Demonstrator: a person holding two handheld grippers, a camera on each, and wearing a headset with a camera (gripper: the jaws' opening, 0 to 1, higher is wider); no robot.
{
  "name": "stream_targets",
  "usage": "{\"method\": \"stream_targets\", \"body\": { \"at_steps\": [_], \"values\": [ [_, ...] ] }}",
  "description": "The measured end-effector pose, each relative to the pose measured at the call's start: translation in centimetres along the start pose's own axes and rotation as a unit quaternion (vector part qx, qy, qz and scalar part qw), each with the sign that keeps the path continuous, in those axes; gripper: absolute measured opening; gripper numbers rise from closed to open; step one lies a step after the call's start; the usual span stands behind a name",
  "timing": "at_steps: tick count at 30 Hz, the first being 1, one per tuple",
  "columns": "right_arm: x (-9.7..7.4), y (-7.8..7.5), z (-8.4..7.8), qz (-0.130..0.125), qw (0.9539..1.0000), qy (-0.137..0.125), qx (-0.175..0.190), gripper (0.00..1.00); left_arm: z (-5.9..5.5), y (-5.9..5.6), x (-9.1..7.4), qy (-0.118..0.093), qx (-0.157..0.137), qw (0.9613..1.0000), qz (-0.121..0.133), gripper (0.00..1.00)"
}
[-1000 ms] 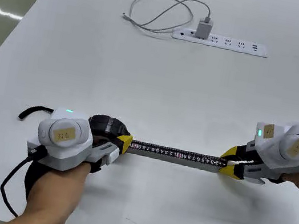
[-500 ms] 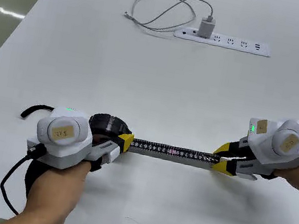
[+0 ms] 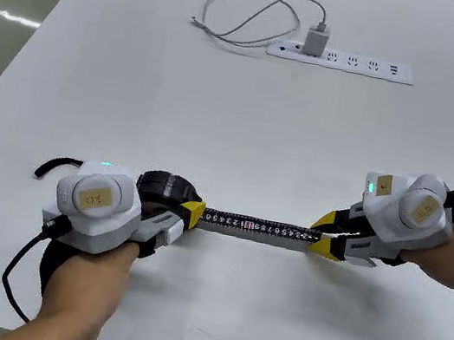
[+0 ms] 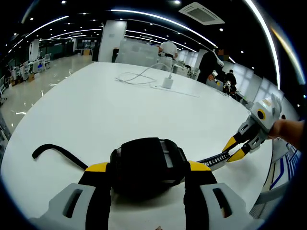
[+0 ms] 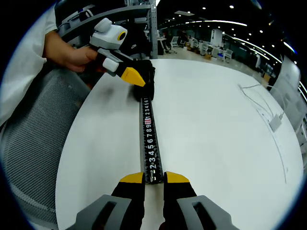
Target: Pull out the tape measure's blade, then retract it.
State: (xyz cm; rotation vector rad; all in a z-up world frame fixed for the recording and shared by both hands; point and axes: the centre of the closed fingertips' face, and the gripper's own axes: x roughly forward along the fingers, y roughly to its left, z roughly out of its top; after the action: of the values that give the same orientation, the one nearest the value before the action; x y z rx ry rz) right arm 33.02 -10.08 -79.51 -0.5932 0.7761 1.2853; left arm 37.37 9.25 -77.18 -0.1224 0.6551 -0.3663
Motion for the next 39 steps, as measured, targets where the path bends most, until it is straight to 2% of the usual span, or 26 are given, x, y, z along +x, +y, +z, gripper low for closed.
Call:
{"method": "stream_targets", "body": {
  "at_steps": [14, 26, 39],
  "values": [
    [1.1, -0.3, 1.4, 0.006, 0.9998, -0.016, -0.004, 0.1, 0.0, 0.0, -0.1, -0.001, -0.003, 1.0, -0.003, 0.57],
    [2.6, 0.0, 3.0, 0.014, 0.9995, -0.026, -0.008, 0.1, 0.0, 0.0, -0.1, -0.002, -0.006, 1.0, -0.005, 0.57],
    [3.6, 0.3, 4.5, 0.021, 0.999, -0.037, -0.01, 0.1, 0.0, 0.1, -0.1, -0.003, -0.009, 0.9999, -0.007, 0.57]
  ]
}}
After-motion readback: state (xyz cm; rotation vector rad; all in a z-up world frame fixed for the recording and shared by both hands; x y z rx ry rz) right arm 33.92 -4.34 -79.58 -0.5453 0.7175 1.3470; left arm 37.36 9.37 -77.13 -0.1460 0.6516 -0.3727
